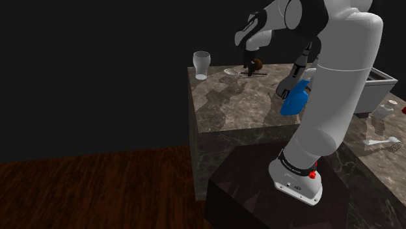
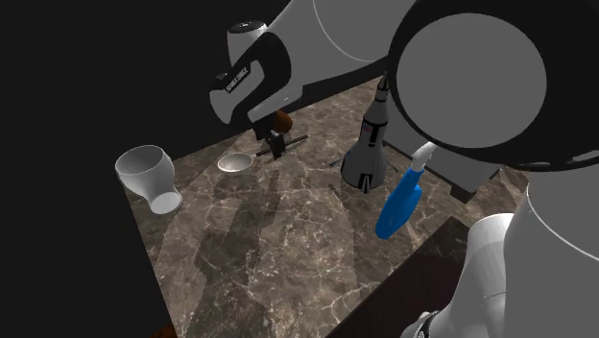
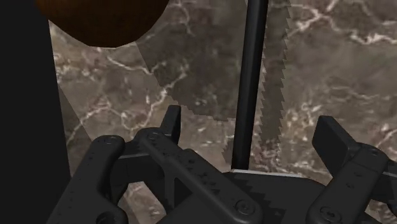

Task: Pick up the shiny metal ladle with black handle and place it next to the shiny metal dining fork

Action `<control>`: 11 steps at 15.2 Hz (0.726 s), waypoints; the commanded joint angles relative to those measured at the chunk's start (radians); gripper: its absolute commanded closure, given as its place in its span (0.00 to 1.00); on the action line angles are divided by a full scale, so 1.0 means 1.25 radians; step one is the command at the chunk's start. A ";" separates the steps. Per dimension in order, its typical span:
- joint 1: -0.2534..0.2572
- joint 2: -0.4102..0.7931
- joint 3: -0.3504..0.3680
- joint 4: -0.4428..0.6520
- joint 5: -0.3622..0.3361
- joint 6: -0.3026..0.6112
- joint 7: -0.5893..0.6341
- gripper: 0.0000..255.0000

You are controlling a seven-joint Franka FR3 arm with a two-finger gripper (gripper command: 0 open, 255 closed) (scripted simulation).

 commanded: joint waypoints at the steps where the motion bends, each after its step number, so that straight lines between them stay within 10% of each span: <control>1: -0.010 0.022 0.007 -0.005 0.019 0.024 -0.013 0.00; 9: -0.010 0.022 0.008 -0.005 0.019 0.024 -0.013 0.00; 10: -0.010 0.022 0.008 -0.005 0.019 0.024 -0.013 1.00; 11: -0.010 0.022 0.008 -0.005 0.019 0.024 -0.013 1.00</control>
